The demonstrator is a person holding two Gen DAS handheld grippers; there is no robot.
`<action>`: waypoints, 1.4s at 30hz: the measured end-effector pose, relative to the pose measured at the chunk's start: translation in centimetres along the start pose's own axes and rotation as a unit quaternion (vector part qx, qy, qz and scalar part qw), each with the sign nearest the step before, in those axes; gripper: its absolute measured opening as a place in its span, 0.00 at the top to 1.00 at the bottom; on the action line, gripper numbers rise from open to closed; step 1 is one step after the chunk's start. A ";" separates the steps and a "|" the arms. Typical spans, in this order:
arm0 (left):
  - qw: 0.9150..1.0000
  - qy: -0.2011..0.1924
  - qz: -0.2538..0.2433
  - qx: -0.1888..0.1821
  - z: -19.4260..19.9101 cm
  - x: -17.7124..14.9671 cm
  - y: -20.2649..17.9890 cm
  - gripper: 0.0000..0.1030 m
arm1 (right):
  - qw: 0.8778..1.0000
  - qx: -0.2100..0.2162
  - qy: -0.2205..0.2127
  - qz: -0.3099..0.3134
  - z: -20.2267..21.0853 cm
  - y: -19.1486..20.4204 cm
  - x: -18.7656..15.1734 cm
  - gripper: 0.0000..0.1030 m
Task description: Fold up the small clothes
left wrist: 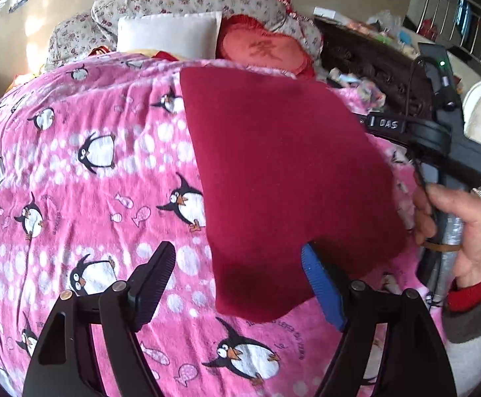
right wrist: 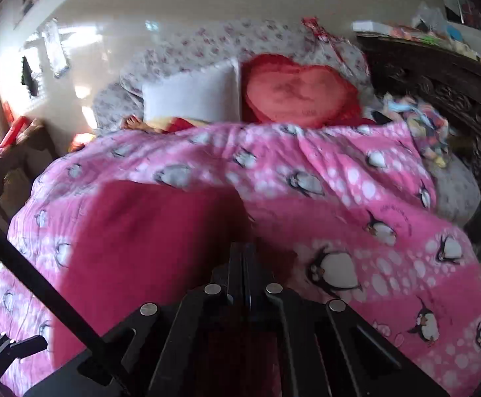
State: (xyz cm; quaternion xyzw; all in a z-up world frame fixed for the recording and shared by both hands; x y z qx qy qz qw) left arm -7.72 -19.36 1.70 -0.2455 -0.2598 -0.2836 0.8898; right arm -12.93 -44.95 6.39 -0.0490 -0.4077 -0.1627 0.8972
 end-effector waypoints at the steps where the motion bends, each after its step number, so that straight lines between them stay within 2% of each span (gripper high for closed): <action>1: 1.000 0.001 0.000 0.000 0.0 -0.1 0.1 0.24 | 0.999 0.035 0.005 -0.019 -0.1 -0.4 -0.4 0.98; 3: 1.000 0.002 0.008 -0.008 0.1 0.1 0.4 0.24 | 0.997 0.070 -0.007 -0.040 1.4 -0.8 -0.9 0.97; 4: 1.000 0.003 0.010 -0.009 0.1 0.0 0.4 0.24 | 0.995 0.086 -0.016 -0.042 2.7 -0.8 -1.2 0.92; 5: 1.000 0.003 0.011 -0.010 0.2 0.0 0.5 0.24 | 0.993 0.104 -0.025 -0.046 4.0 -0.8 -1.6 0.75; 6: 1.000 0.002 0.012 -0.009 0.1 -0.1 0.5 0.24 | 0.991 0.118 -0.033 -0.054 5.2 -0.8 -2.1 0.51; 8: 1.000 0.000 0.012 -0.005 0.2 -0.1 0.5 0.24 | 0.985 0.152 -0.048 -0.067 7.5 -0.5 -3.3 0.30; 10: 1.000 -0.003 0.012 -0.002 0.4 -0.2 0.4 0.24 | 0.980 0.184 -0.038 -0.059 8.1 0.9 -4.3 0.30; 14: 1.000 -0.005 0.012 0.005 0.5 -0.5 0.1 0.24 | 0.983 0.176 -0.004 -0.045 5.9 3.1 -5.4 0.33; 15: 1.000 -0.004 0.012 0.009 0.6 -0.6 0.0 0.24 | 0.984 0.176 0.009 -0.042 4.8 3.4 -5.7 0.58; 16: 1.000 -0.002 0.012 0.011 0.6 -0.7 0.0 0.24 | 0.985 0.168 0.017 -0.039 4.1 3.5 -5.9 0.74; 18: 1.000 -0.001 0.008 0.008 1.4 -0.6 -0.1 0.24 | 0.985 0.169 0.006 -0.037 4.1 3.4 -5.9 0.78; 20: 1.000 -0.017 -0.001 0.006 2.3 -0.5 -0.3 0.24 | 0.988 0.151 -0.022 -0.011 6.2 3.5 -5.7 0.81; 21: 1.000 -0.024 -0.004 0.010 2.6 -0.4 -0.5 0.23 | 0.990 0.138 -0.036 0.000 7.4 3.4 -5.6 0.81; 23: 1.000 -0.024 -0.001 0.013 2.0 -0.5 -0.5 0.20 | 0.993 0.116 -0.037 0.001 7.8 3.0 -5.8 0.81; 26: 1.000 0.004 0.007 0.016 -0.1 -1.1 -0.5 0.20 | 0.995 0.097 -0.002 0.003 5.5 3.1 -6.8 0.81; 28: 1.000 0.011 0.019 0.018 -0.7 -1.3 0.0 0.20 | 0.996 0.089 0.003 -0.007 4.8 3.0 -7.3 0.74; 30: 1.000 0.008 0.021 0.017 0.0 -1.1 0.2 0.20 | 0.996 0.088 -0.003 -0.025 5.8 2.4 -7.3 0.62; 33: 0.999 -0.029 0.006 0.039 1.9 0.0 0.0 0.20 | 0.995 0.081 -0.042 -0.031 8.5 2.2 -6.4 0.62; 36: 0.998 -0.049 0.007 0.047 2.4 1.5 -0.5 0.20 | 0.993 0.087 -0.075 -0.015 10.1 3.2 -5.2 0.62; 38: 0.997 -0.057 0.012 0.057 2.1 2.5 -0.7 0.20 | 0.992 0.094 -0.079 -0.007 9.8 4.1 -4.2 0.64; 40: 0.994 -0.065 0.027 0.078 1.1 3.5 -0.3 0.20 | 0.993 0.099 -0.071 -0.003 8.3 4.7 -3.2 0.70; 42: 0.995 -0.056 0.033 0.075 -0.1 4.1 -0.3 0.20 | 0.995 0.085 -0.059 -0.001 6.6 4.7 -2.8 0.72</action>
Point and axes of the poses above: each gripper's, at about its wrist camera, not at the fingertips, and z roughly against the way its jaws point, y to its left, x to its top, the point moved 2 cm from there along -z, roughly the way its jaws point, and after that the axes turned 11 degrees about z, right-handed, at the moved point
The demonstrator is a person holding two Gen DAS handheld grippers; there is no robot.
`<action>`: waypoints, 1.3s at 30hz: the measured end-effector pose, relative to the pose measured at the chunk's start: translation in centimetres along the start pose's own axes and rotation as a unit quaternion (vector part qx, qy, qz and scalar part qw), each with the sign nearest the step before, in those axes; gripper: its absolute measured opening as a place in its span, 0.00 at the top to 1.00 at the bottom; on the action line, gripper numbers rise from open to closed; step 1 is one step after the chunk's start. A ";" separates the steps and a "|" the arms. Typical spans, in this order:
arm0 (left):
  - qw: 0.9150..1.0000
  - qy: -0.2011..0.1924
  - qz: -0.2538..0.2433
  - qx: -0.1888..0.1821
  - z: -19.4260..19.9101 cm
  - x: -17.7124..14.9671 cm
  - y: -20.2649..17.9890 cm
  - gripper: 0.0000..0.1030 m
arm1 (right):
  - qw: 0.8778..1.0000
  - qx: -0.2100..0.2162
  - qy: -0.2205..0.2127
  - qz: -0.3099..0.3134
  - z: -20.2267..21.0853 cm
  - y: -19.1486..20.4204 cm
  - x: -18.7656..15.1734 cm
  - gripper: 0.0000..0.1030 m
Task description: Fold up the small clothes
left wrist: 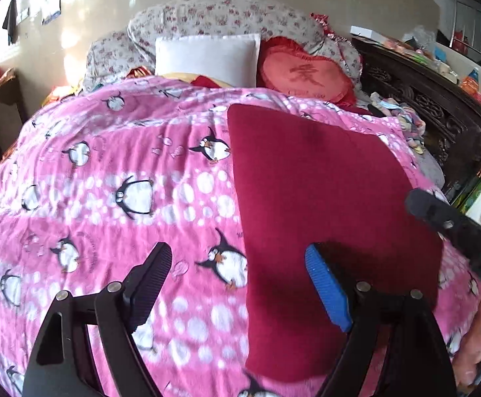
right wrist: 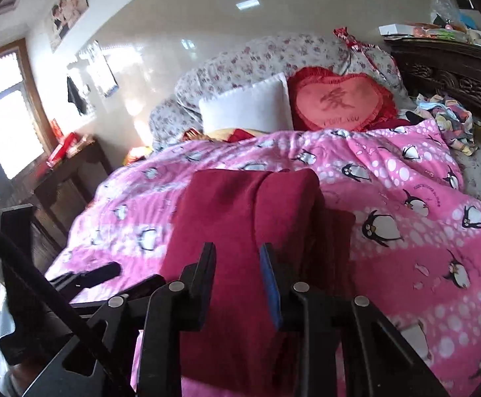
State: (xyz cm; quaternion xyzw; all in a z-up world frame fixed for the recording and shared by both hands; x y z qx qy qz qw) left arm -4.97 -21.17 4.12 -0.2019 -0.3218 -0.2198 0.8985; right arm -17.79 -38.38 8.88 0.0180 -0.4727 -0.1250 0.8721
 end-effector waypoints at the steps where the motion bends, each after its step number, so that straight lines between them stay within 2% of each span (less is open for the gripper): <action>1: 1.000 0.004 0.002 -0.003 -0.4 0.1 0.0 0.19 | 1.000 -0.015 0.013 0.004 -1.1 -0.4 -0.1 0.73; 3: 1.000 0.007 0.006 -0.009 -1.5 0.3 -0.2 0.14 | 0.998 -0.045 0.044 0.004 -3.3 -1.7 -0.5 0.80; 5: 1.000 0.002 0.001 -0.012 -2.0 0.3 -0.6 0.11 | 0.998 -0.037 0.052 -0.016 -4.9 -3.5 -1.2 0.80; 8: 1.000 -0.007 -0.009 -0.002 -2.6 0.0 -1.1 0.10 | 0.998 -0.016 0.040 -0.037 -5.2 -4.7 -1.6 0.80; 11: 1.000 -0.009 -0.009 0.003 -2.4 -0.2 -1.1 0.10 | 0.999 -0.018 0.041 -0.022 -4.3 -4.1 -1.5 0.80; 15: 1.000 -0.008 -0.001 0.005 -1.7 -0.2 -0.5 0.10 | 1.000 -0.012 0.021 -0.018 -0.1 -2.1 -2.2 0.75; 18: 1.000 -0.007 -0.001 0.007 -1.4 -0.6 -0.4 0.10 | 0.999 -0.031 0.016 -0.003 1.7 -0.8 -3.7 0.74; 20: 1.000 -0.009 0.002 0.010 -1.2 -0.8 -0.5 0.10 | 0.997 -0.057 0.047 0.004 0.8 -0.6 -5.1 0.74; 21: 1.000 -0.008 0.003 0.012 -1.2 -0.9 -0.6 0.10 | 0.995 -0.076 0.070 0.007 -0.3 -0.8 -5.8 0.68; 22: 1.000 -0.008 0.001 0.018 -1.0 -1.1 -0.7 0.10 | 0.994 -0.081 0.074 0.008 -0.8 -0.8 -6.1 0.64; 24: 1.000 -0.011 -0.005 0.022 -0.5 -1.3 -0.9 0.10 | 0.995 -0.075 0.071 0.002 -0.7 -1.0 -6.1 0.63; 28: 0.999 -0.018 -0.008 0.027 0.9 -1.8 -0.7 0.10 | 0.996 -0.076 0.043 -0.013 2.2 -0.6 -5.4 0.62; 29: 1.000 -0.017 -0.006 0.026 1.2 -1.9 -0.6 0.10 | 0.996 -0.080 0.038 -0.012 2.7 -0.4 -5.4 0.59; 32: 0.999 -0.018 -0.002 0.027 2.0 -2.5 -0.4 0.10 | 0.996 -0.091 0.026 -0.001 3.9 1.3 -5.2 0.42; 39: 0.999 -0.030 -0.005 0.035 3.7 -3.4 -0.2 0.10 | 0.993 -0.120 0.002 0.010 5.6 2.8 -3.9 0.31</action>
Point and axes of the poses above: each gripper's, at about its wrist camera, not at the fingertips, and z roughly against the way its jaws point, y to its left, x to its top, the point moved 2 cm from there along -z, roughly the way its jaws point, and after that the axes turned 11 degrees about z, right-handed, at the moved point
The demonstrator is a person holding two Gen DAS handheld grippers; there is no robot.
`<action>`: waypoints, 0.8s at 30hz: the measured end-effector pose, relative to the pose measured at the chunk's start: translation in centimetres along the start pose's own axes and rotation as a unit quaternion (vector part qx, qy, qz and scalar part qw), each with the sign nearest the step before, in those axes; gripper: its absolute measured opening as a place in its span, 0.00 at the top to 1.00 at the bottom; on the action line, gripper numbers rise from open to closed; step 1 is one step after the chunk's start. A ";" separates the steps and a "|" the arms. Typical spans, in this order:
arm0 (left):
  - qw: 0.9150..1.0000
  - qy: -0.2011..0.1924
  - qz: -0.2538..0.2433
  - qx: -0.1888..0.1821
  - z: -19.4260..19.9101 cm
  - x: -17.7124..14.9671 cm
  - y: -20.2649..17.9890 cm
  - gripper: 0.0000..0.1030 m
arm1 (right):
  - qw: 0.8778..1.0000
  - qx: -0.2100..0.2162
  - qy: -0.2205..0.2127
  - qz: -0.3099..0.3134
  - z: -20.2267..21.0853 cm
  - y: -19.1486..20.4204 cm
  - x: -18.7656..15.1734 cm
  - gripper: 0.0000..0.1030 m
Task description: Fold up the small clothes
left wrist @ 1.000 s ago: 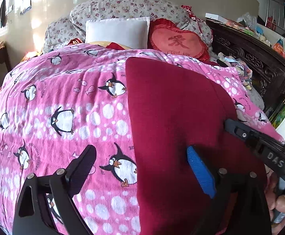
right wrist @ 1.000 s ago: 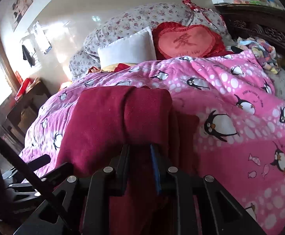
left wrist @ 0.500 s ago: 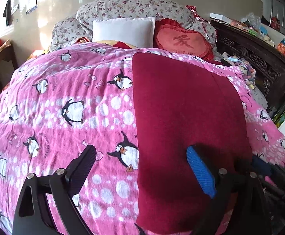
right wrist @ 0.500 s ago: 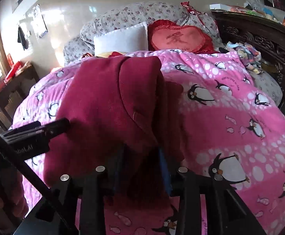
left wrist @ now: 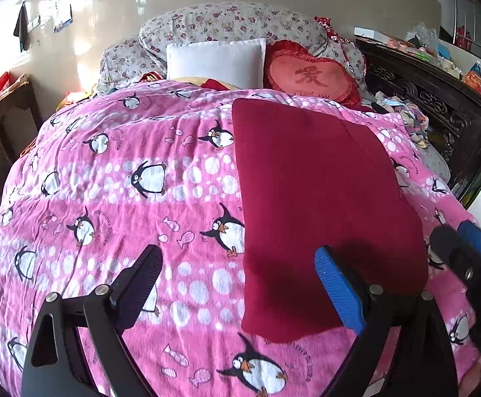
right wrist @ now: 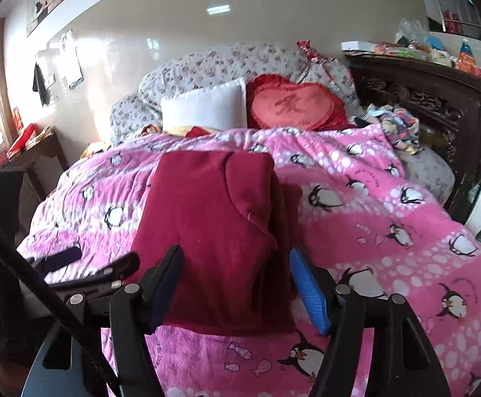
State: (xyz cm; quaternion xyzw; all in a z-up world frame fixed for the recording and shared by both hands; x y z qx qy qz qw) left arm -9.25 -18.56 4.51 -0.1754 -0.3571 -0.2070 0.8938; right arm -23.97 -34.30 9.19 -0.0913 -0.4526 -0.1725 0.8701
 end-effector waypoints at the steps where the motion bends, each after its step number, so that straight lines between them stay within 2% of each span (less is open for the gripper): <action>1: 1.000 0.000 0.001 0.000 0.2 -0.1 0.0 0.10 | 1.000 -0.002 0.000 0.002 0.2 0.0 0.1 0.31; 8: 1.000 -0.003 0.003 -0.011 1.1 -0.3 -0.3 0.10 | 1.000 -0.001 -0.001 0.001 0.6 -0.1 0.2 0.22; 11: 0.999 0.018 0.016 -0.041 0.5 0.1 0.1 0.10 | 1.000 0.000 0.006 -0.004 -0.2 -0.6 0.4 0.11; 13: 0.997 0.031 0.039 -0.066 -0.1 0.6 0.9 0.09 | 1.000 0.006 0.010 -0.011 -1.1 -1.5 0.5 0.09; 15: 0.993 0.040 0.058 -0.097 -1.0 1.3 1.5 0.06 | 0.999 0.014 0.019 -0.021 -2.4 -2.7 0.5 0.05; 18: 0.984 0.067 0.080 -0.143 -2.9 2.1 2.0 0.04 | 0.997 0.032 0.046 -0.043 -5.6 -5.1 0.2 0.04; 21: 0.978 0.090 0.087 -0.170 -4.9 2.6 1.9 0.04 | 0.995 0.050 0.058 -0.070 -8.1 -7.0 -0.2 0.03; 24: 0.971 0.113 0.096 -0.185 -7.5 2.7 1.6 0.04 | 0.985 0.112 0.067 -0.109 -10.4 -8.1 -0.5 0.01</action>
Point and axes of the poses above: each gripper's, at about its wrist camera, not at the fingertips, and z roughly against the way its jaws point, y to its left, x to its top, the point moved 2 cm from there along -z, roughly the way its jaws point, and after that the axes turned 11 degrees about z, right-handed, at the moved point
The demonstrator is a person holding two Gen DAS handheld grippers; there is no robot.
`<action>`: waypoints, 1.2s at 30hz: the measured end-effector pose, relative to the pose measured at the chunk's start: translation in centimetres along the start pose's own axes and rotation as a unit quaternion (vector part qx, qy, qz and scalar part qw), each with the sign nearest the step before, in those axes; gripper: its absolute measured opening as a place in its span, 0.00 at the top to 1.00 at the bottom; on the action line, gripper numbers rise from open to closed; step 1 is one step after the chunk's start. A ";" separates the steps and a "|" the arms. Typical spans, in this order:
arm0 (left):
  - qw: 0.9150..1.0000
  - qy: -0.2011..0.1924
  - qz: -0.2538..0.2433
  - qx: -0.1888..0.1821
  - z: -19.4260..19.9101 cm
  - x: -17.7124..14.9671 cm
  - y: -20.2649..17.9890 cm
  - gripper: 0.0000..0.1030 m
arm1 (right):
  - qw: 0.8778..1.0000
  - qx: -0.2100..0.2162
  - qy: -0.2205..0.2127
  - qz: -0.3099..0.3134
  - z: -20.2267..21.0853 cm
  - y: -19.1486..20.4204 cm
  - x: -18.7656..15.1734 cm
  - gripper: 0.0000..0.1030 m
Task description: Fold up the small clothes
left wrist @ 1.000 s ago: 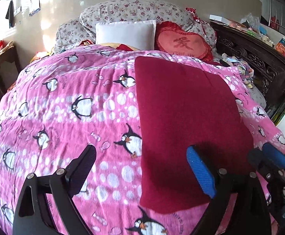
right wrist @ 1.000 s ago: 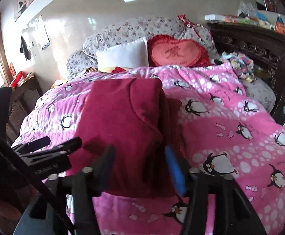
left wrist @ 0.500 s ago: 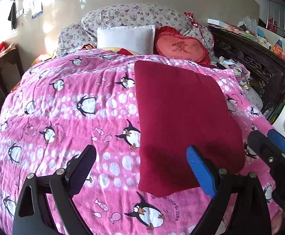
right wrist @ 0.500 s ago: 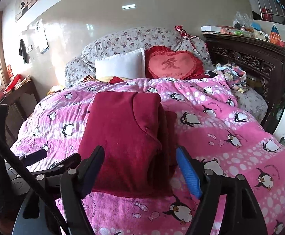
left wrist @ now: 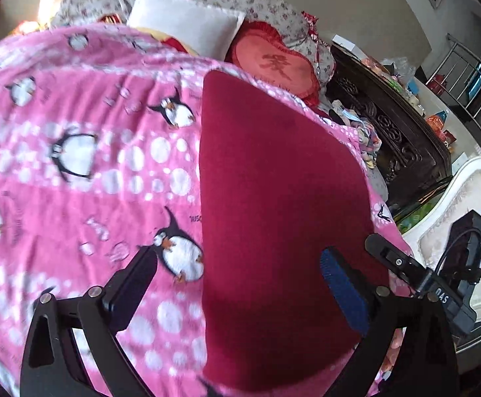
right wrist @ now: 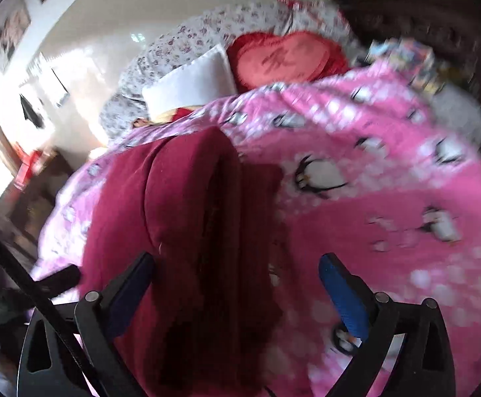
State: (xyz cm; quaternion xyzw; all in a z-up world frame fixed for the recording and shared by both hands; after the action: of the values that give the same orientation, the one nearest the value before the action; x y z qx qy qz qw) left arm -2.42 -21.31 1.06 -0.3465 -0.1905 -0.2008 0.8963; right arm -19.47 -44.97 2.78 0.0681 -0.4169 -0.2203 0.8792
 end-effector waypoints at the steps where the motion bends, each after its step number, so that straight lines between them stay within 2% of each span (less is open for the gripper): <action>1: 1.000 0.010 0.003 -0.007 -0.8 0.1 0.1 0.04 | 1.000 0.013 0.004 -0.005 -0.5 -0.3 0.1 0.01; 6: 0.998 0.035 0.027 -0.047 -3.3 0.4 0.0 0.01 | 0.998 0.058 0.006 -0.022 -2.8 -0.9 0.3 0.02; 7: 0.998 0.037 0.024 -0.050 -3.4 0.4 -0.2 0.01 | 0.997 0.073 0.006 -0.026 -3.1 -0.8 0.3 0.07; 8: 0.998 0.040 0.015 -0.049 -3.6 0.3 -0.6 0.04 | 0.995 0.097 0.004 -0.027 -3.3 -0.4 0.3 0.26; 9: 0.998 0.045 0.008 -0.051 -3.7 0.1 -0.9 0.09 | 0.994 0.101 0.001 -0.027 -3.3 0.1 0.4 0.31; 10: 0.997 0.048 -0.004 -0.053 -3.4 -0.1 -1.6 0.19 | 0.996 0.085 -0.005 -0.014 -2.9 0.7 0.5 0.36; 11: 0.998 0.039 -0.014 -0.047 -2.8 -0.3 -2.0 0.24 | 0.998 0.067 -0.008 0.008 -2.4 1.5 0.7 0.44; 12: 0.998 0.035 -0.024 -0.046 -2.1 -0.4 -2.4 0.27 | 0.998 0.047 -0.015 0.032 -1.4 2.6 0.9 0.48; 13: 0.998 0.033 -0.031 -0.052 -1.1 -0.4 -2.8 0.35 | 0.998 0.041 -0.018 0.042 -0.8 3.2 1.0 0.49; 14: 0.997 0.033 -0.034 -0.060 0.0 -0.5 -3.1 0.38 | 0.998 0.040 -0.026 0.049 0.2 4.0 1.2 0.50; 18: 0.997 0.025 -0.050 -0.062 5.1 -1.1 -3.6 0.38 | 0.996 0.044 -0.040 0.071 4.2 7.7 1.3 0.50; 21: 0.997 0.012 -0.063 -0.042 9.6 -2.5 -2.8 0.38 | 0.994 0.061 -0.049 0.081 6.2 10.5 0.2 0.50; 25: 0.998 0.008 -0.066 -0.011 13.1 -4.8 -0.3 0.38 | 0.991 0.087 -0.041 0.092 7.3 14.4 -2.7 0.50; 28: 0.998 0.012 -0.060 0.016 13.0 -6.4 2.2 0.37 | 0.991 0.102 -0.021 0.083 6.1 15.8 -5.0 0.49; 31: 0.997 0.033 -0.045 0.056 10.5 -7.7 5.3 0.37 | 0.993 0.075 0.022 0.089 2.9 16.2 -6.9 0.44; 33: 0.996 0.044 -0.026 0.074 9.1 -8.2 7.0 0.29 | 0.994 0.038 0.050 0.094 1.5 15.5 -7.9 0.44; 34: 0.997 0.033 -0.014 0.068 9.4 -8.3 7.8 0.22 | 0.994 0.041 0.048 0.091 1.7 15.2 -8.1 0.42; 36: 0.997 0.010 -0.010 0.079 10.6 -8.2 8.1 0.19 | 0.996 0.035 0.032 0.074 3.4 14.5 -7.9 0.41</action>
State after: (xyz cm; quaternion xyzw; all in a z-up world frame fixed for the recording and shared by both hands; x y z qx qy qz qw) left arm -7.56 -6.56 -0.04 -0.2704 -0.2001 -0.1974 0.9208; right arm -21.66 -28.27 3.76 0.0744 -0.4002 -0.1377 0.9030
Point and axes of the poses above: each gripper's, at about its wrist camera, not at the fingertips, and z roughly against the way its jaws point, y to its left, x to its top, the point moved 2 cm from there along -z, roughly the way its jaws point, and after that the axes turned 11 degrees about z, right-handed, at the moved point
